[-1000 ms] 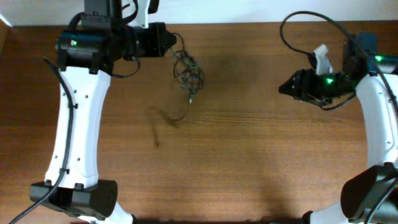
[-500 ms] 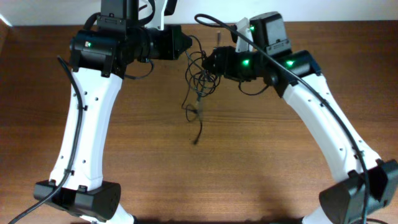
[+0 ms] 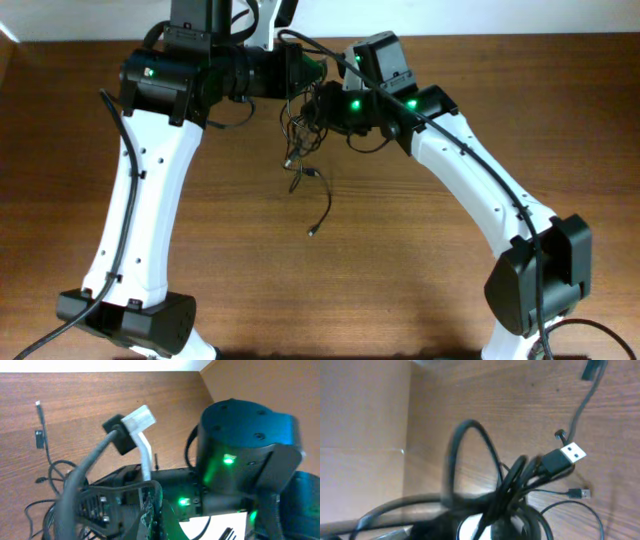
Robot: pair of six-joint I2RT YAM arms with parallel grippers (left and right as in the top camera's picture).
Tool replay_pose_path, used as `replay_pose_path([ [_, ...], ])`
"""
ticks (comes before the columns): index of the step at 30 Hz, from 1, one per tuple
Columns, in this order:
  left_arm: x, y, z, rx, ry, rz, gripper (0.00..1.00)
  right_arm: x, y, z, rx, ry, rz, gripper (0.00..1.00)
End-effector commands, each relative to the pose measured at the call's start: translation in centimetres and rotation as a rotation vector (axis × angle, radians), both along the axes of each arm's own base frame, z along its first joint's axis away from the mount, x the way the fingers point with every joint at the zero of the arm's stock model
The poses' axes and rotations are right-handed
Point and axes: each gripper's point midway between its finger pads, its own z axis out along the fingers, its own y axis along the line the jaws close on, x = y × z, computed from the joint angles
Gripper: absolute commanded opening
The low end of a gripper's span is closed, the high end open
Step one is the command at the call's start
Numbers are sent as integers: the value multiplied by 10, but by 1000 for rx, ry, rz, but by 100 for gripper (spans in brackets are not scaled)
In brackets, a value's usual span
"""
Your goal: Untangle cables
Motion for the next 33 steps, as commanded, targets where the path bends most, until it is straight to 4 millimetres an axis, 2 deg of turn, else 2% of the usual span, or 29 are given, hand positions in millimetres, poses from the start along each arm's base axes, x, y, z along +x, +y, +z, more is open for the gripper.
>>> replay_pose_path([
  [1, -12, -1, 28, -56, -51, -31, 0, 7, -4, 0, -9, -4, -29, 4],
  [3, 0, 20, 25, -29, -55, 41, 0, 10, -26, 6, -24, -2, -55, 4],
  [5, 15, 51, 16, 41, -52, 163, 0, 9, -53, 21, -50, -30, -69, 4],
  [6, 23, 73, 8, 99, -45, 247, 0, 4, -77, 40, -69, -69, -78, 4],
  [8, 28, 104, -10, 231, -15, 366, 0, -13, -106, 76, -64, -131, -72, 4],
  [10, 23, 114, -31, 303, 56, 395, 0, -31, -117, 109, -13, -190, -38, 4],
  [11, 18, 113, -48, 322, 120, 379, 0, -42, -123, 127, 17, -219, -32, 4],
  [12, 15, 111, -80, 360, 209, 345, 0, -58, -131, 152, 51, -267, -31, 4],
  [14, 11, 103, -116, 405, 289, 284, 0, -70, -140, 174, 69, -320, -41, 4],
  [15, 10, 99, -139, 434, 326, 243, 0, -77, -152, 188, 71, -358, -69, 4],
  [18, 14, 100, -159, 475, 330, 194, 0, -88, -170, 208, 147, -378, -65, 4],
  [21, 23, 119, -163, 581, 289, 250, 0, -103, -188, 226, 301, -365, 14, 4],
  [22, 26, 130, -164, 632, 276, 284, 0, -111, -199, 235, 366, -366, 44, 4],
  [24, 29, 138, -164, 670, 262, 312, 0, -107, -226, 235, 369, -369, -21, 4],
  [25, 33, 139, -162, 670, 247, 323, 0, -105, -245, 230, 344, -380, -71, 4],
  [26, 37, 142, -160, 665, 236, 333, 0, -102, -266, 218, 293, -360, -154, 4],
  [27, 41, 151, -155, 657, 225, 359, 0, -99, -298, 190, 172, -302, -291, 4],
  [29, 47, 161, -143, 619, 205, 387, 0, -107, -336, 141, -82, -165, -443, 4],
  [30, 50, 157, -133, 572, 183, 379, 0, -113, -344, 127, -164, -115, -468, 4],
  [31, 54, 144, -116, 491, 139, 349, 0, -121, -351, 109, -273, -48, -478, 4],
  [33, 53, 119, -92, 357, 82, 268, 0, -126, -346, 97, -343, -8, -438, 4],
])
